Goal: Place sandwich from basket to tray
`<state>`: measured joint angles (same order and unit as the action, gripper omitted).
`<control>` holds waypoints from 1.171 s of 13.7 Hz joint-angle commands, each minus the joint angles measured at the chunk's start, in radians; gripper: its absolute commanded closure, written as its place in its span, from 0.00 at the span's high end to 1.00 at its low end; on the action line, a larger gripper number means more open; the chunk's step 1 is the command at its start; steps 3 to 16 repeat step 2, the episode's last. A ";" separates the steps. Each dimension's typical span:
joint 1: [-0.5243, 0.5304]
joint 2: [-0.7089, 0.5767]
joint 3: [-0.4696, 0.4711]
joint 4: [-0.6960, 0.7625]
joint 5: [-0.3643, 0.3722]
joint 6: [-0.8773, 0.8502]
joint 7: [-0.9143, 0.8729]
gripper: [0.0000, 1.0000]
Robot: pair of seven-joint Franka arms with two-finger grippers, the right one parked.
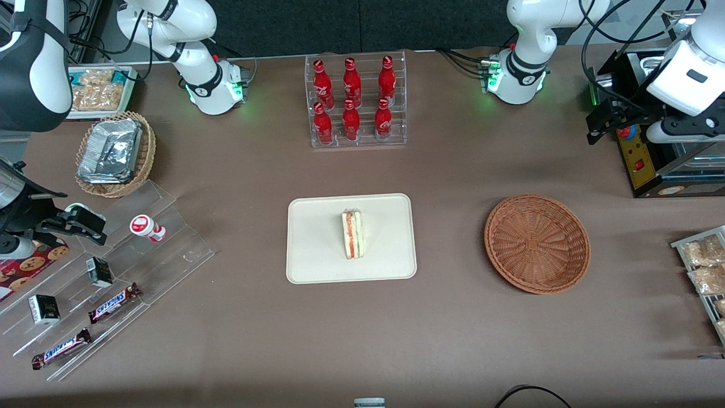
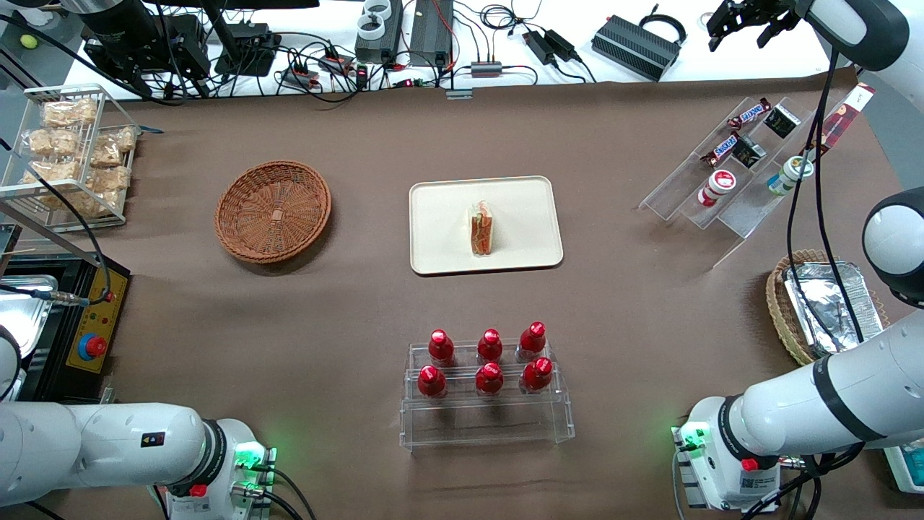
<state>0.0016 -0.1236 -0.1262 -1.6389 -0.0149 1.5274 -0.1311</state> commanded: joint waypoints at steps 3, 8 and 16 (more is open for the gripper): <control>-0.011 0.013 0.010 0.030 0.012 -0.027 0.008 1.00; -0.011 0.013 0.010 0.030 0.012 -0.027 0.008 1.00; -0.011 0.013 0.010 0.030 0.012 -0.027 0.008 1.00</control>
